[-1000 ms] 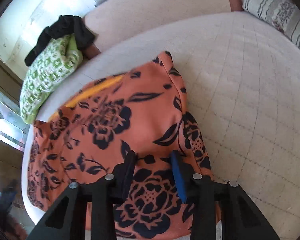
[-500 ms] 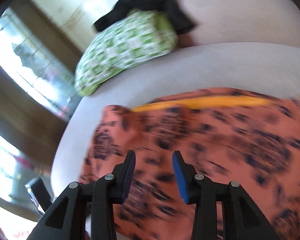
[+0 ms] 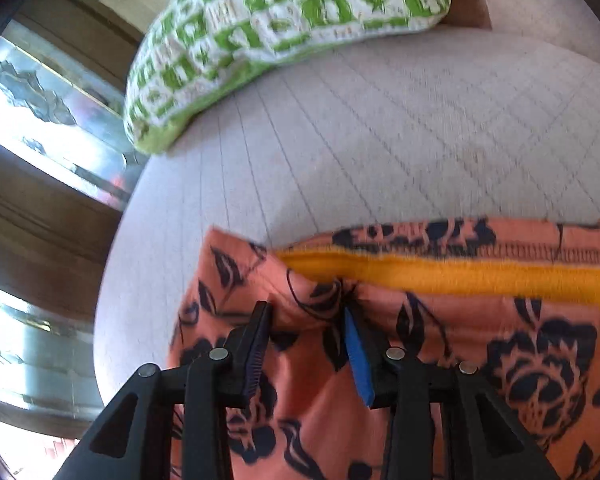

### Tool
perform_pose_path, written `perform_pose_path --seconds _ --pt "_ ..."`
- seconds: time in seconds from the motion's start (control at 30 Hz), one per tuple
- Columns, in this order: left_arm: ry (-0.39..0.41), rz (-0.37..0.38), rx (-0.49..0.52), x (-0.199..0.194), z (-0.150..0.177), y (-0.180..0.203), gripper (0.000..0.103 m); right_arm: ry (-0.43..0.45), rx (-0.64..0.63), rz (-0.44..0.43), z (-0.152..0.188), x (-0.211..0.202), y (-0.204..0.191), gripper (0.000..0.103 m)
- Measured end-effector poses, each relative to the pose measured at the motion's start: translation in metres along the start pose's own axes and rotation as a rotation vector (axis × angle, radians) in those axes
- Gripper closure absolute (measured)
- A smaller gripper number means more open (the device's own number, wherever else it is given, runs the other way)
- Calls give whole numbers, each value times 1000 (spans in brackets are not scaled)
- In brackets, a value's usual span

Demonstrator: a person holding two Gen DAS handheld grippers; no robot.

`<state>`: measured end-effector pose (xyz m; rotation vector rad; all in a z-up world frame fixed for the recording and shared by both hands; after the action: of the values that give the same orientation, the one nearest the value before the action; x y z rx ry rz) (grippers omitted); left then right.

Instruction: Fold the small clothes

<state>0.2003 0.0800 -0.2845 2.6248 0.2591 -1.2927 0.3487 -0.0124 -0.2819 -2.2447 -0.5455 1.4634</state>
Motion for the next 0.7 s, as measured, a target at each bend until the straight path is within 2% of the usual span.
perform_pose_path --seconds 0.07,0.13,0.3,0.5,0.7 --pt "3 -4 -1 0 1 0 0 18 32 -17 1 -6 3 62" --pt "7 -9 -13 0 1 0 0 71 30 -30 4 -19 4 62" --pt "33 -22 -29 0 5 2 0 161 9 -45 29 -70 11 62" --pt "81 -43 -52 -1 11 4 0 204 15 26 87 -142 48 61" --pt "51 -4 -66 -1 11 -2 0 260 122 46 152 -193 92 54"
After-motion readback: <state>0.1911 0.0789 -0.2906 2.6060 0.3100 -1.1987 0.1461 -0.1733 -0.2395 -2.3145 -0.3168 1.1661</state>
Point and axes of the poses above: each gripper's, at about its wrist camera, not at the fingertips, and x roughly the way its jaws point, y to its right, z to its underside, the point moved 3 cm from there along x, roughly the way its jaws point, and after that the axes turned 4 degrees about -x, right-handed, at the moved point
